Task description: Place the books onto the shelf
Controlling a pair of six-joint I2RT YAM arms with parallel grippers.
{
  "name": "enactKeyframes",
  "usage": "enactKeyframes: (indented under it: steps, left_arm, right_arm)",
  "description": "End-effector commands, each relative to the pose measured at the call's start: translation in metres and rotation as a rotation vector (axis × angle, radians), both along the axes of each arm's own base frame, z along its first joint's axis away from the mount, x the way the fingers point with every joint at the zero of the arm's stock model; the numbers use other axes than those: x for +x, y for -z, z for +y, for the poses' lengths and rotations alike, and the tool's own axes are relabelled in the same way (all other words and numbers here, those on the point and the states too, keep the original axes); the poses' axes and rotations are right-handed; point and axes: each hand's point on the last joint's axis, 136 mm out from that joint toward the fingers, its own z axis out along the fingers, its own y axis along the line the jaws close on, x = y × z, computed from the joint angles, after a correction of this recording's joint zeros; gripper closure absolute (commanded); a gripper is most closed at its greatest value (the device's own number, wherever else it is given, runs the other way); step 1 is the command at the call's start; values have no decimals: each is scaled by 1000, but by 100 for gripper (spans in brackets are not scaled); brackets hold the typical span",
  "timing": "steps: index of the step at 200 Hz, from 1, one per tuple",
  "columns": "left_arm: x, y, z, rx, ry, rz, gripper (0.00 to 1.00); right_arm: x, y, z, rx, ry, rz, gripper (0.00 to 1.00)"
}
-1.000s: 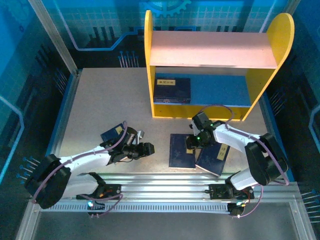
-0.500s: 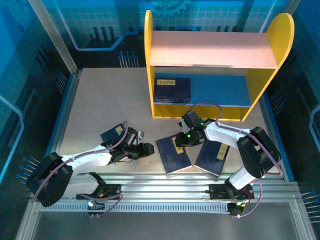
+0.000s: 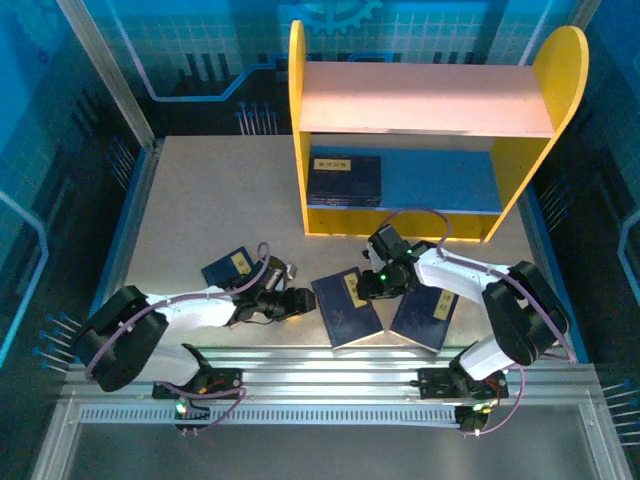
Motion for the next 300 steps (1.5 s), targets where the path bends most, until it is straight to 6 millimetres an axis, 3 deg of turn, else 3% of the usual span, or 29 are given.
enactKeyframes:
  steps: [1,48,131,209,259,300]
  left_arm:
    - [7,-10,-27,-65,37,-23,45]
    - [12,-7,-56,-97,76,-12,46]
    - [54,-33,-99,-153,107,-81,48]
    - [96,-64,-94,-154,66,-168,48]
    - [97,-77,-96,-205,60,-199,55]
    - [93,-84,-85,-169,56,-220,59]
  right_arm:
    - [-10,5,-3,-12,-16,20,64]
    - [-13,11,5,30,-18,33,67]
    - [-12,8,29,123,-34,24,72]
    - [-10,12,53,252,-23,38,75]
    - [-15,23,59,290,-13,61,77]
    - [-17,26,59,283,-23,62,78]
